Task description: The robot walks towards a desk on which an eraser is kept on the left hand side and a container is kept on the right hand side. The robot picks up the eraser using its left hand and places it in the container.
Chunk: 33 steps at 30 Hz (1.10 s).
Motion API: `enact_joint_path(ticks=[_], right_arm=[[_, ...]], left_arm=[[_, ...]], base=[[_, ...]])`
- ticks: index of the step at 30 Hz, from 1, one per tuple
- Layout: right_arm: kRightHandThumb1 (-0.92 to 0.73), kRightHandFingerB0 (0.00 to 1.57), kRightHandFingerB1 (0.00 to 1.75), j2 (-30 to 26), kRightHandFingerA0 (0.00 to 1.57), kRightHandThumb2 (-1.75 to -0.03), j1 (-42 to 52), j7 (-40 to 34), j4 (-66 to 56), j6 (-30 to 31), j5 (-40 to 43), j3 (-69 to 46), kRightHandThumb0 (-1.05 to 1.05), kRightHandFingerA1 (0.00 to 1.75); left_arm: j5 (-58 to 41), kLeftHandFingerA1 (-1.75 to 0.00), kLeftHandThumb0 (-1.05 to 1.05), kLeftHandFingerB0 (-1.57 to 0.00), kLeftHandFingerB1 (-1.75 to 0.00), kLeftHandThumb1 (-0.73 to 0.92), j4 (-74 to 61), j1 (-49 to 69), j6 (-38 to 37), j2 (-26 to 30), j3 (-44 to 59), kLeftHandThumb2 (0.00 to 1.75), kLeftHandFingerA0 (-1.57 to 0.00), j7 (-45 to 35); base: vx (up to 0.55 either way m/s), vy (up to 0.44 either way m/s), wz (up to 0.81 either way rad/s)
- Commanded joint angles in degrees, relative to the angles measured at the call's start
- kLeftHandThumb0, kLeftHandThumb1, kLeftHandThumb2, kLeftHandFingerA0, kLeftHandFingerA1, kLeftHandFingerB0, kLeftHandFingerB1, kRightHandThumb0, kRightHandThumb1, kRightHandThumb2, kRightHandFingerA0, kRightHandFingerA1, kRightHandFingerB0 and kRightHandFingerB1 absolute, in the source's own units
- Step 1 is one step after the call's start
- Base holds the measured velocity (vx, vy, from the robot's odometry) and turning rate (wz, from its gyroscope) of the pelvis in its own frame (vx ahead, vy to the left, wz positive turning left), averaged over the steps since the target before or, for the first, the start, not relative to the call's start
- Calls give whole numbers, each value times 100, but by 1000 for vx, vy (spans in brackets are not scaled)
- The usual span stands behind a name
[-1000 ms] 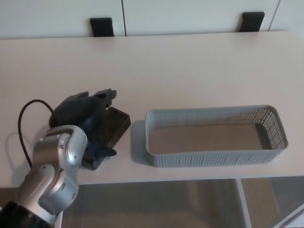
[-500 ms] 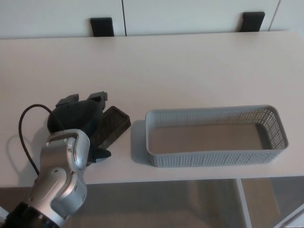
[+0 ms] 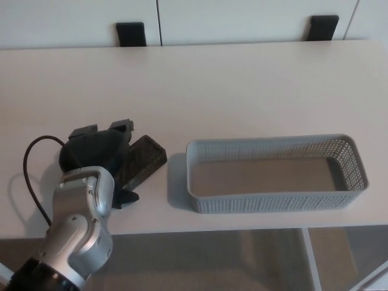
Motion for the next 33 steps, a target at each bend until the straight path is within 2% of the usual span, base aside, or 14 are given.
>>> enact_joint_path(ticks=[1, 2, 3, 4, 5, 6, 7, 9, 10, 14, 17, 23, 31, 33], right_arm=[[-43, 51, 57, -109, 81, -85, 18, 74, -116, 39, -57, -11, -45, 69], [-43, 50, 57, -114, 80, -86, 41, 90, -212, 105, -66, -8, -43, 69], [-53, 61, 44, -116, 84, -57, 57, 92, -250, 133, -73, -8, -47, 51], [-52, 61, 44, -118, 83, -57, 33, 114, -280, 175, -77, -6, -47, 51], [-43, 50, 57, -123, 79, -86, 6, 125, -282, 203, -96, 4, -44, 69], [-52, 61, 43, -143, 84, -57, 1, 134, -322, 232, -132, 13, -48, 50], [-43, 50, 57, -142, 80, -86, -15, 137, -316, 234, -140, 17, -44, 69], [-44, 50, 56, -172, 80, -86, -62, 145, -335, 285, -217, 46, -45, 69], [-44, 50, 56, -165, 80, -86, -78, 158, -311, 272, -198, 45, -45, 68], [-44, 50, 56, -181, 81, -85, -82, 217, -341, 297, -148, 16, -44, 69], [-43, 50, 56, -187, 80, -85, -144, 250, -294, 256, -128, 3, -44, 69], [-45, 53, 57, -166, 84, -85, -192, 293, -318, 382, -137, -23, -46, 69], [-44, 53, 57, -157, 82, -85, -187, 358, -412, 453, -111, -63, -45, 69], [-43, 52, 57, -152, 81, -85, -179, 361, -427, 464, -105, -74, -44, 69]], left_arm=[[48, -50, -29, 0, -48, 33, 241, -150, 119, 69, 43, 87, -1, -53], [25, -44, -56, -9, -34, 41, 329, -240, 122, 106, 12, 67, -20, -212], [-111, -46, -55, -12, -35, 42, 380, -282, 53, 110, 62, 69, -25, -331], [-272, -45, -46, -19, -28, 51, 418, -324, -10, 93, 161, 56, -41, -410], [-468, -76, -29, -6, -45, 32, 481, -369, -58, 38, 293, 85, -61, -482], [-690, -74, -29, -7, -45, 34, 508, -405, -94, 22, 415, 86, -66, -698], [-813, -53, -45, -25, -30, 55, 560, -447, -175, 78, 452, 57, -67, -907], [-1132, -78, -30, -11, -46, 37, 741, -580, -114, 60, 630, 87, -66, -1298], [-1339, -50, -40, -26, -31, 59, 889, -642, -87, 47, 752, 61, -65, -1511], [-1273, -82, -22, -58, -41, 79, 1438, -909, -368, 351, 343, 64, -115, -2259], [-1324, -123, -15, -69, -60, 78, 1306, -815, -436, 428, 349, 63, -102, -2255], [-1173, -109, -22, -55, -44, 78, 1249, -675, -528, 338, 376, 63, -89, -1542], [-1321, -135, -21, -59, -72, 78, 1173, -646, -760, 344, 512, 64, -100, -1331], [-1287, -132, -23, -64, -57, 78, 1124, -593, -877, 364, 490, 63, -103, -1226]], base=[[0, 0, 0], [0, 0, 0], [0, 0, 0], [0, 0, 0], [0, 0, 0], [0, 0, 0], [0, 0, 0], [0, 0, 0], [0, 0, 0], [0, 0, 0], [0, 0, 0], [0, 0, 0], [0, 0, 0], [0, 0, 0]])
